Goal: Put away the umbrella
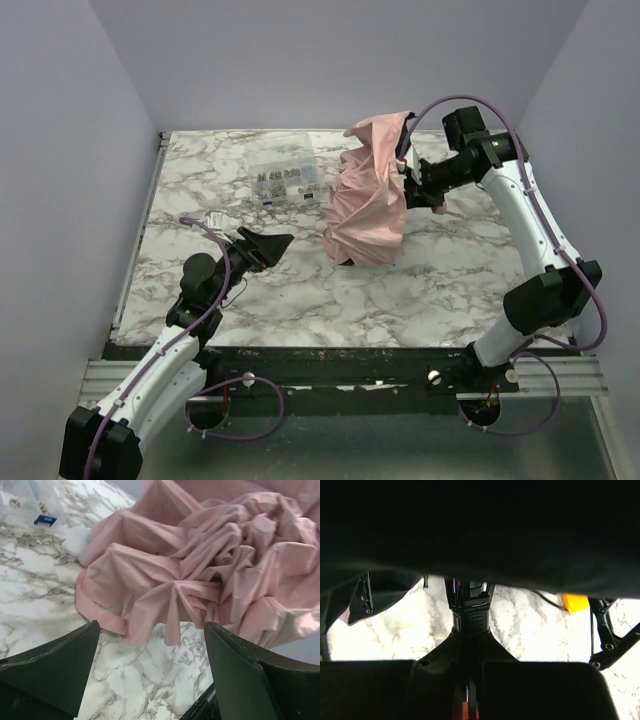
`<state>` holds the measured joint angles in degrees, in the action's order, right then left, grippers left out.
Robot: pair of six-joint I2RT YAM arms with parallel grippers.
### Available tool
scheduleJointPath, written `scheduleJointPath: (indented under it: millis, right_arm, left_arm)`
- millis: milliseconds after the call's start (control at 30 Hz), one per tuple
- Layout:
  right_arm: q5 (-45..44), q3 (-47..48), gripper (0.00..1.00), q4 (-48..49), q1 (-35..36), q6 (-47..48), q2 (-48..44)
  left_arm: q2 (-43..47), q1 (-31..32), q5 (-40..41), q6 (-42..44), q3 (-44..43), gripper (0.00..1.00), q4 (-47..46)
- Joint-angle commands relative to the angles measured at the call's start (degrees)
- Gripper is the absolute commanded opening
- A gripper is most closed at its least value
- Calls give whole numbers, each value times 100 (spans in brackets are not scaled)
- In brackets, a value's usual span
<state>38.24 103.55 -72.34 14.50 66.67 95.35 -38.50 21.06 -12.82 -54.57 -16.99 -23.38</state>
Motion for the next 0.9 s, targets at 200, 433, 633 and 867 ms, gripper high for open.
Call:
scheduleJointPath:
  millis: [200,433,633,867]
  right_arm:
    - [779,-697,0,115,-35,112,-702]
    - [714,-1048,1,-154,-35,284,-515]
    - [697,-1424,1,91,-35,268,-633]
    - [830,-794,0,102,-36,191,-629]
  left_arm:
    - [-431,-32,-607,-695,408,86,-205]
    - [-133,-34,-418,-486,319,87,125]
    - [-227,-36,-546,-722,373,87,380]
    - [-951,-24,-673,-1314,471,87,436]
